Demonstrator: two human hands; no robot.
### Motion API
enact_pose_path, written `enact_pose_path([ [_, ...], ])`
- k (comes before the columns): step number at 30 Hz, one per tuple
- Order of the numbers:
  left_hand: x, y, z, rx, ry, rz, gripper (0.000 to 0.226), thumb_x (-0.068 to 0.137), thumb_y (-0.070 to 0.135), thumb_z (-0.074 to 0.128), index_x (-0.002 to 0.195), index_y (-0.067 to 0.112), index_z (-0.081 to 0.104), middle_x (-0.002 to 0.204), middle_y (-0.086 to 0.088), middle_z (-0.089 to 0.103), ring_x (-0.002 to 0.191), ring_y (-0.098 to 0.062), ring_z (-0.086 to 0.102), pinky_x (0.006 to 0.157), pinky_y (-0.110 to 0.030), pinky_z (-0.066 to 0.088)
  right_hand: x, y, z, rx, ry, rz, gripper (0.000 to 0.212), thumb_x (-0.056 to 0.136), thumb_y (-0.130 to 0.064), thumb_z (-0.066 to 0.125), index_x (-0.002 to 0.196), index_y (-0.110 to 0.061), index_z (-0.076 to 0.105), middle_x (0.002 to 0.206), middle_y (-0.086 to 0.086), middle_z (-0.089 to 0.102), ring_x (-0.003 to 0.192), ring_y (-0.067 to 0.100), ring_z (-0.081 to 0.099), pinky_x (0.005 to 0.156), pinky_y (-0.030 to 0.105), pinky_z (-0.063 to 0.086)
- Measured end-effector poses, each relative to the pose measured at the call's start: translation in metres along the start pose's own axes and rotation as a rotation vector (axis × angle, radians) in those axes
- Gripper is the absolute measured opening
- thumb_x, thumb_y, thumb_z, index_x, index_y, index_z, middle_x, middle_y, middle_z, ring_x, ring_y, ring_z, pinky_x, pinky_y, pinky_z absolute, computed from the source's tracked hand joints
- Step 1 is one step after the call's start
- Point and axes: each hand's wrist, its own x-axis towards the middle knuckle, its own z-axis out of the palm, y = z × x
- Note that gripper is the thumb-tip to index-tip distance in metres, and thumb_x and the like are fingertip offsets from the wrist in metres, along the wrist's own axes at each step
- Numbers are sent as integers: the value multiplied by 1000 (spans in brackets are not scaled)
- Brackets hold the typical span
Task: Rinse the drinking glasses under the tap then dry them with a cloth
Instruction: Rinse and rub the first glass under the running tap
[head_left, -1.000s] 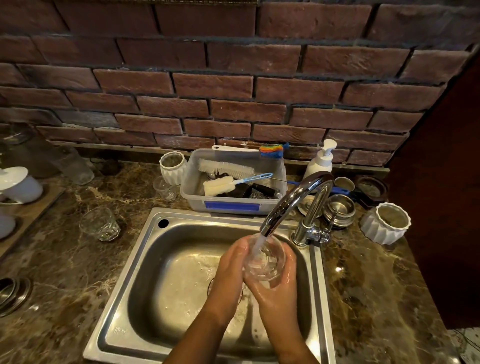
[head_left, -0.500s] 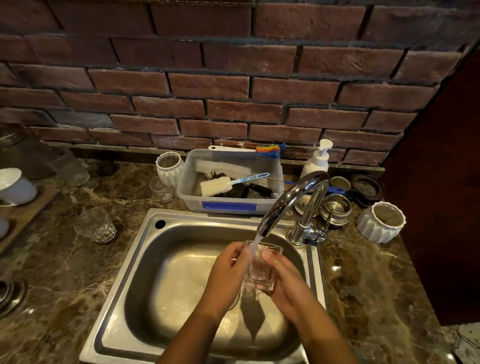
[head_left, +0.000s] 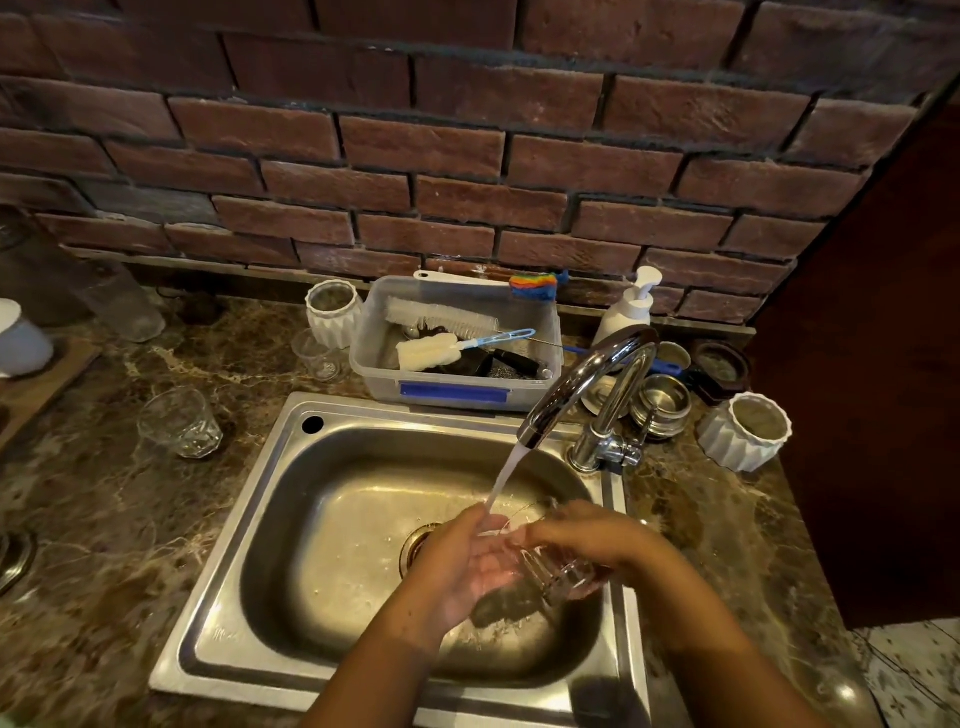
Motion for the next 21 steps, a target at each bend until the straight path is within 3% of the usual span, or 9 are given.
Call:
enact_pose_path([
  [3, 1, 3, -1, -49, -28, 24, 40, 105, 32, 48, 120, 0, 66, 110, -24, 74, 104, -36, 70, 81, -44, 58, 1, 0, -5, -67, 186, -46, 92, 57, -49, 85, 131, -13, 44, 123, 2, 61, 108, 20, 62, 85, 34, 57],
  [5, 1, 7, 0, -64, -49, 63, 40, 106, 34, 44, 122, 4, 66, 116, -20, 74, 115, -36, 67, 94, -48, 55, 1, -3, 2, -8, 274, -154, 86, 62, -32, 88, 131, -18, 40, 123, 0, 59, 107, 19, 61, 87, 37, 57],
  [8, 0, 11, 0, -21, -45, 155, 38, 105, 38, 43, 123, 13, 67, 120, -8, 74, 123, -29, 63, 110, -57, 42, 3, -7, 26, 189, 390, -330, 67, 66, -22, 88, 113, -29, 42, 108, 2, 63, 99, 20, 65, 84, 43, 59],
  [12, -7, 15, -4, 54, 13, 262, 42, 104, 46, 41, 120, 23, 72, 119, -6, 74, 118, -25, 65, 109, -53, 46, 1, -16, 60, 331, 387, -478, 72, 68, -15, 89, 120, -37, 43, 113, -8, 65, 105, 6, 66, 82, 21, 54],
  [17, -8, 16, -10, 110, 10, 329, 36, 103, 45, 46, 118, 26, 72, 116, -2, 75, 114, -23, 68, 105, -53, 51, -1, -7, 70, 320, 366, -518, 76, 65, -22, 91, 122, -42, 44, 120, -12, 64, 111, 4, 63, 90, 25, 56],
  [21, -6, 11, -8, 151, -49, 322, 42, 102, 51, 40, 122, 30, 70, 120, 1, 74, 118, -18, 66, 104, -47, 50, 1, -8, 62, 385, 411, -530, 79, 67, -14, 90, 122, -45, 42, 120, -13, 63, 113, 3, 62, 85, 16, 54],
])
